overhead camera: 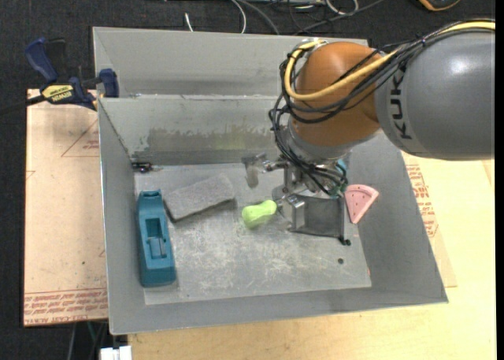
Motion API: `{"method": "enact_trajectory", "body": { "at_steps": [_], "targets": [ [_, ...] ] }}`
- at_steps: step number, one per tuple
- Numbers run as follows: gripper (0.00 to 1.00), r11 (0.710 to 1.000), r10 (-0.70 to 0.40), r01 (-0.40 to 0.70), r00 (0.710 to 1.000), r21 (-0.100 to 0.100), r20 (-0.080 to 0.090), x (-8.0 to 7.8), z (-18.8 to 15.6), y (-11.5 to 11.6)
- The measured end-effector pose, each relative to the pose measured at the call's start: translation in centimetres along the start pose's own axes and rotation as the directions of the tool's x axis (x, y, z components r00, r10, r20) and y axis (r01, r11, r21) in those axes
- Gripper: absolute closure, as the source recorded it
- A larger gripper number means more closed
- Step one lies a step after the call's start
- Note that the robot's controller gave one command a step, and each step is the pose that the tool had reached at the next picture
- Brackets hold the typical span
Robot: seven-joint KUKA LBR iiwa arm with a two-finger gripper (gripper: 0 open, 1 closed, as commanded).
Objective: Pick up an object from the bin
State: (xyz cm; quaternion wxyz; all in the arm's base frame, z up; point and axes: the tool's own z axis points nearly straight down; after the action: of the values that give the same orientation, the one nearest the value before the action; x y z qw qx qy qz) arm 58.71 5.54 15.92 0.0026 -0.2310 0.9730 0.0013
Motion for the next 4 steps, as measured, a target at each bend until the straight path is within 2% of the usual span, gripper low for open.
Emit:
{"method": "enact_trajectory", "body": {
  "at_steps": [1,2,3,4],
  "targets": [
    [0.0,0.953,0.302,-0.302,0.953,0.001,0.002,-1.3,0.1,-2.2],
    [0.0,0.967,0.255,-0.255,0.967,0.001,0.006,-1.0,0.7,-2.8],
    [0.0,0.945,0.327,-0.327,0.945,-0.001,0.012,0.0,2.8,-4.4],
    [0.0,0.971,0.24,-0.24,0.971,0.0,0.014,0.5,8.4,-0.8]
  ]
}}
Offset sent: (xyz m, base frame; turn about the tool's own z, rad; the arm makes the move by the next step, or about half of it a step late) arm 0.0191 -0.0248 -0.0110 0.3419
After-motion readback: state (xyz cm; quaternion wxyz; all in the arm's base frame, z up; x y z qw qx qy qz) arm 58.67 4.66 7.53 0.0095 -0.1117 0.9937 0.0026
